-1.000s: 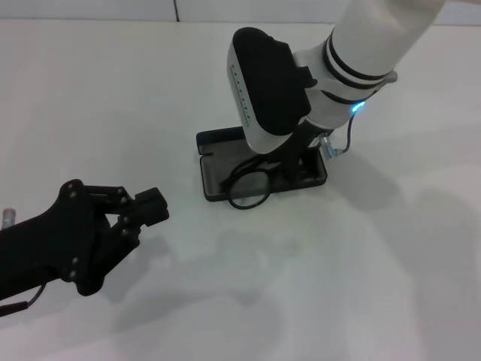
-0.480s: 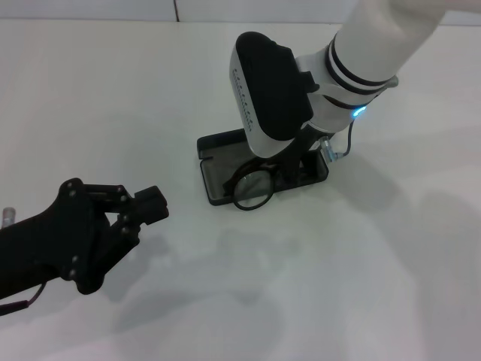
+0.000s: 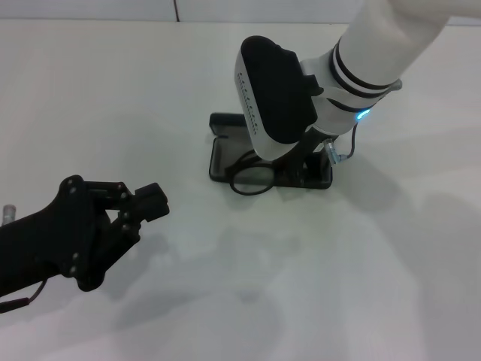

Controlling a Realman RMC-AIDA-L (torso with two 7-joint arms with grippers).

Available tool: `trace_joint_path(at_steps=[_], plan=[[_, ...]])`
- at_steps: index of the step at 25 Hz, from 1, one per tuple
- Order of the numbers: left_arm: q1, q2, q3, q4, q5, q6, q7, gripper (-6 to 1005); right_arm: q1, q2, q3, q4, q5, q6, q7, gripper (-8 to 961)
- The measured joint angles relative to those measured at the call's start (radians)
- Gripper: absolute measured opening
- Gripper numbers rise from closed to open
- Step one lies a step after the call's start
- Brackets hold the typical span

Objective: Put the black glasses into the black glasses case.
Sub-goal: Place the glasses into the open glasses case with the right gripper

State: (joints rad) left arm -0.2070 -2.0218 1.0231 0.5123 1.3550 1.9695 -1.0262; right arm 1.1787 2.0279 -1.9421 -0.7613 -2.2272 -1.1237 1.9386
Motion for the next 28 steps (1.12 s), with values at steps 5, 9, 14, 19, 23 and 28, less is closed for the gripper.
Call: trace_joint_path(at_steps=[5,9,14,19,23,28], plan=[[0.002,0.000,0.000,0.000,-0.002,0.000,0.000,63,-0.004,0.000,0.000,-0.003,-0.006,0.004,0.003,129],[0.003,-0.001,0.000,0.000,-0.002,0.000,0.000,63,-0.016,0.000,0.000,-0.021,-0.007,0.004,0.003,80],[0.005,-0.001,0.000,0.000,-0.002,0.001,0.000,63,-0.046,0.000,0.009,-0.072,-0.008,-0.006,0.006,61],[0.007,-0.002,0.000,0.000,-0.002,0.003,0.007,63,-0.069,0.000,0.026,-0.104,-0.009,-0.013,0.020,61],[0.009,-0.001,0.000,0.000,-0.002,0.004,0.010,63,-0.095,0.000,0.068,-0.152,-0.048,-0.034,0.058,61],[0.009,-0.002,0.000,0.000,-0.002,0.005,0.012,64,-0.132,0.000,0.079,-0.227,-0.099,-0.050,0.135,61]])
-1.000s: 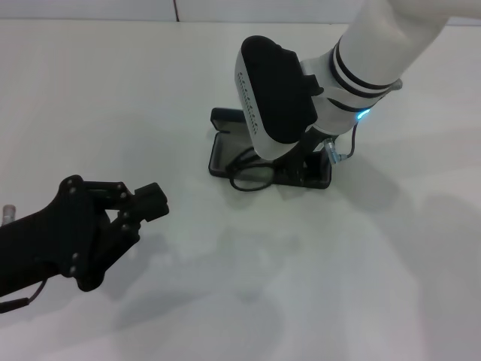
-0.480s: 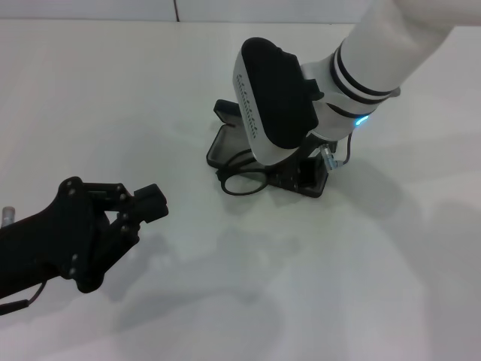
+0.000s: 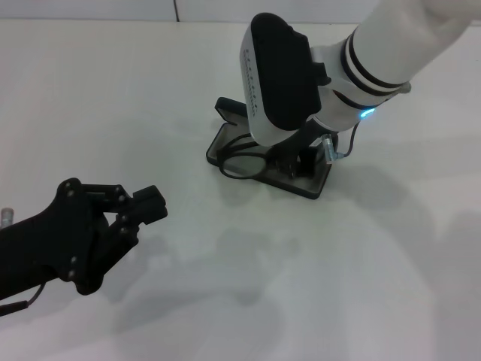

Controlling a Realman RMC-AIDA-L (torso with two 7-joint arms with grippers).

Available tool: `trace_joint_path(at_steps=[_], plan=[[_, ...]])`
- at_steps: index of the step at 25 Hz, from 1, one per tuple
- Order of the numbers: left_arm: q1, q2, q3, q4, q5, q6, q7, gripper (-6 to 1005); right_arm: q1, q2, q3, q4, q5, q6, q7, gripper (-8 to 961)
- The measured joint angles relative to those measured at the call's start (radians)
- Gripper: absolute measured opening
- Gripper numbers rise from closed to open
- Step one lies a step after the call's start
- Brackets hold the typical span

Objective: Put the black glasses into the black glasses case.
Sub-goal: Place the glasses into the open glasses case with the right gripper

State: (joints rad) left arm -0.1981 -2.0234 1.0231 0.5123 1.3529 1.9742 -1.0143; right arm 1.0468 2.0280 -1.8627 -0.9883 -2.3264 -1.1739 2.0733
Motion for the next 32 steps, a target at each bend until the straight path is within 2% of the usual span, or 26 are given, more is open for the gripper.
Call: trace_joint_path(at_steps=[8,15,32], plan=[[-0.004,0.000,0.000,0.000,0.001,0.000,0.001,64,-0.002,0.000,0.069,-0.006,0.002,-0.006,0.114,61],[0.000,-0.001,0.000,0.000,0.002,0.000,0.005,64,0.001,0.000,0.135,0.021,0.011,-0.016,0.137,61],[0.000,-0.007,0.000,-0.001,0.005,0.000,0.006,64,0.010,0.000,0.113,0.031,-0.041,-0.078,0.121,61]])
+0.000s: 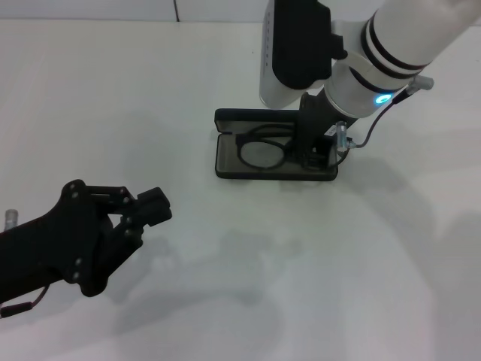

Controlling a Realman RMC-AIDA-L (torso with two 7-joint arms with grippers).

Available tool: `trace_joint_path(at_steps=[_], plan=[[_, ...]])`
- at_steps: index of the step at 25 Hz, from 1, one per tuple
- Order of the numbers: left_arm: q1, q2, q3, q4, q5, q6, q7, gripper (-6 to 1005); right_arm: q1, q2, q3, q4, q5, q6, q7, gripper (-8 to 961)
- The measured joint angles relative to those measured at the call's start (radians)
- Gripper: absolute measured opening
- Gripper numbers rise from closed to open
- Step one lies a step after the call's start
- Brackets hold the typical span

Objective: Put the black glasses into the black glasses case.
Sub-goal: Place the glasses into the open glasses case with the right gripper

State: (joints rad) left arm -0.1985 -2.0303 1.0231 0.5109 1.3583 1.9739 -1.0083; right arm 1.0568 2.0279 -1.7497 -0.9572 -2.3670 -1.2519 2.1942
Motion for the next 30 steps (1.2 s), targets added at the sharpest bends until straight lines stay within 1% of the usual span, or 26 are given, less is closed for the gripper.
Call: trace_joint_path(at_steps=[5,18,30], plan=[[-0.001,-0.002,0.000,0.000,0.000,-0.001,0.000,63,0.009,0.000,-0.032,0.004,-0.009,0.009,-0.008,62],[-0.003,-0.001,0.000,-0.026,0.001,0.000,0.022,63,0.032,0.000,-0.036,0.073,0.001,0.073,-0.046,62],[-0.005,-0.001,0.000,-0.025,0.001,0.000,0.022,63,0.036,0.000,-0.062,0.081,0.025,0.090,-0.051,62]])
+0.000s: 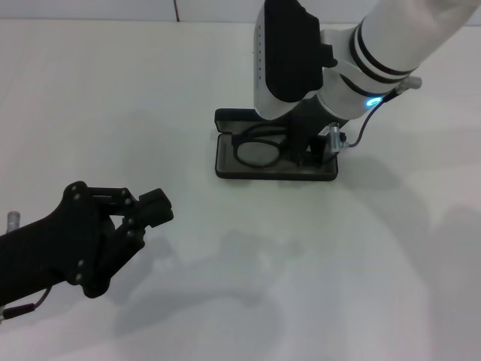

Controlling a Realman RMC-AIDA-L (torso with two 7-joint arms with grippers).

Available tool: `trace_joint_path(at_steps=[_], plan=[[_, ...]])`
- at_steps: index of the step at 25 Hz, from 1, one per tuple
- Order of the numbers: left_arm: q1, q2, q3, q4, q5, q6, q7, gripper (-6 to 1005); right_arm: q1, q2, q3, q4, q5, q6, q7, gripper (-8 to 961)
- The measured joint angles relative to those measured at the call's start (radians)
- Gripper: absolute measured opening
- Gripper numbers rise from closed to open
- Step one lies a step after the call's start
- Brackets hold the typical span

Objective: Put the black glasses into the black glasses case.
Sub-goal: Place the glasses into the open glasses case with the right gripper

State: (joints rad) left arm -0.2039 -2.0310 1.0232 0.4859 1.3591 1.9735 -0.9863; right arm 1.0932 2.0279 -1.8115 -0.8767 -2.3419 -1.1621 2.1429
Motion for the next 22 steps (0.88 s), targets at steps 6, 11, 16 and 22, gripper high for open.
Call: trace_joint_path(at_steps=[6,11,16,22], plan=[[0.001,0.000,0.000,0.000,0.001,-0.001,0.000,64,0.003,0.000,-0.002,0.013,0.004,0.002,0.000,62],[0.002,0.000,0.000,0.000,0.001,-0.001,0.000,64,0.004,0.000,0.000,0.021,0.007,0.010,0.003,62],[0.003,0.000,0.000,0.000,0.002,-0.001,0.000,63,0.004,0.000,0.008,0.025,0.018,0.014,0.003,62],[0.004,0.000,0.000,0.000,0.002,-0.001,0.000,63,0.004,0.000,0.009,0.025,0.018,0.021,0.003,62]])
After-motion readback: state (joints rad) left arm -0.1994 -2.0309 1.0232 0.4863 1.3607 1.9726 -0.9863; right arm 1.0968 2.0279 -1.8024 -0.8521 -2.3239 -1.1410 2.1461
